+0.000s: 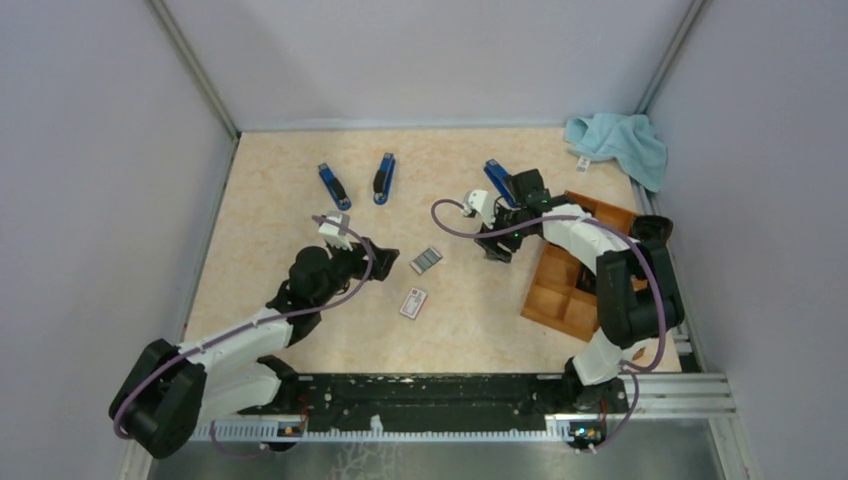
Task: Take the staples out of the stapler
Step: Pick up the staple from the center of the board.
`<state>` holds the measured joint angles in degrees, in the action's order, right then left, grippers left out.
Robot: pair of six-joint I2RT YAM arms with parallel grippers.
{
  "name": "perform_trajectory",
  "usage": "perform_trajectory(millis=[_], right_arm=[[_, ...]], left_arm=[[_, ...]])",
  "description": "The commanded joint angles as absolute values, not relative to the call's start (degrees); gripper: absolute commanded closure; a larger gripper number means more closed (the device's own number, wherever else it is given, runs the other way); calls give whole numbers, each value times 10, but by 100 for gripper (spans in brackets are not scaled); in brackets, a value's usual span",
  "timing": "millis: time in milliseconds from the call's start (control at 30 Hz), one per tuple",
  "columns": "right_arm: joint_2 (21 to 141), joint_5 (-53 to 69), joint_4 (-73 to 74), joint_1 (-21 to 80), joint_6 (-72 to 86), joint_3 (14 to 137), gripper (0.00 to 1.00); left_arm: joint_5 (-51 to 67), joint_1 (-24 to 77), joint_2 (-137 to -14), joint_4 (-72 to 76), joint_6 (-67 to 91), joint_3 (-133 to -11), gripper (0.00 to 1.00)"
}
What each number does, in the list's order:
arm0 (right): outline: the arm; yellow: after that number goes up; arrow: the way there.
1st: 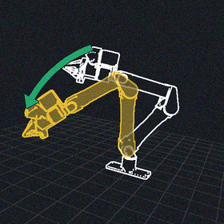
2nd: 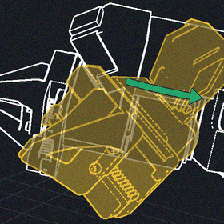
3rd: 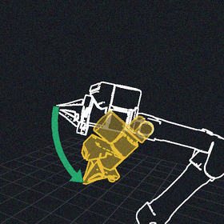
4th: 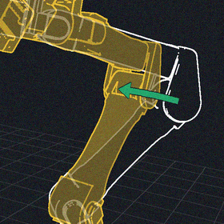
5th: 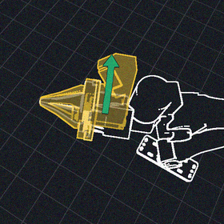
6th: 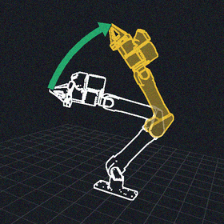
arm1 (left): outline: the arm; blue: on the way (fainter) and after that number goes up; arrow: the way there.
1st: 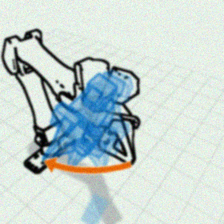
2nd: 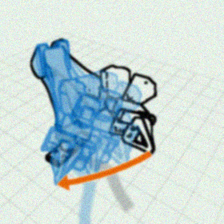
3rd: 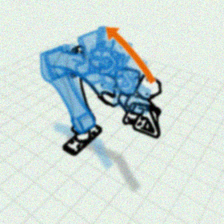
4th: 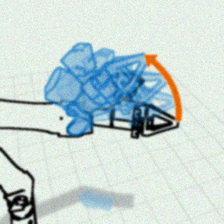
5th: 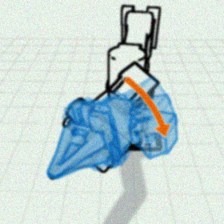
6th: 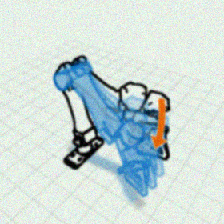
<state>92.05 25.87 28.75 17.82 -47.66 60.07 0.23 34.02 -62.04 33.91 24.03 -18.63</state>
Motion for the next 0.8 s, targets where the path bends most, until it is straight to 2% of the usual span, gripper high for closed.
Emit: perform_trajectory(millis=[0,67,267,633,767], right_arm=[[940,254,295,178,-490,630,38],[937,249,288,177,-484,619,39],[942,256,287,177,-475,606,50],[1000,240,288,177,-460,614,50],[1004,230,280,177,-458,610,53]], left_arm=[[-60,341,-587,321,219,-163,15],[-64,341,-576,330,222,-150,15],[-75,341,-561,344,231,-129,14],[-83,341,-549,359,236,-113,14],[-82,341,-555,358,236,-116,15]])
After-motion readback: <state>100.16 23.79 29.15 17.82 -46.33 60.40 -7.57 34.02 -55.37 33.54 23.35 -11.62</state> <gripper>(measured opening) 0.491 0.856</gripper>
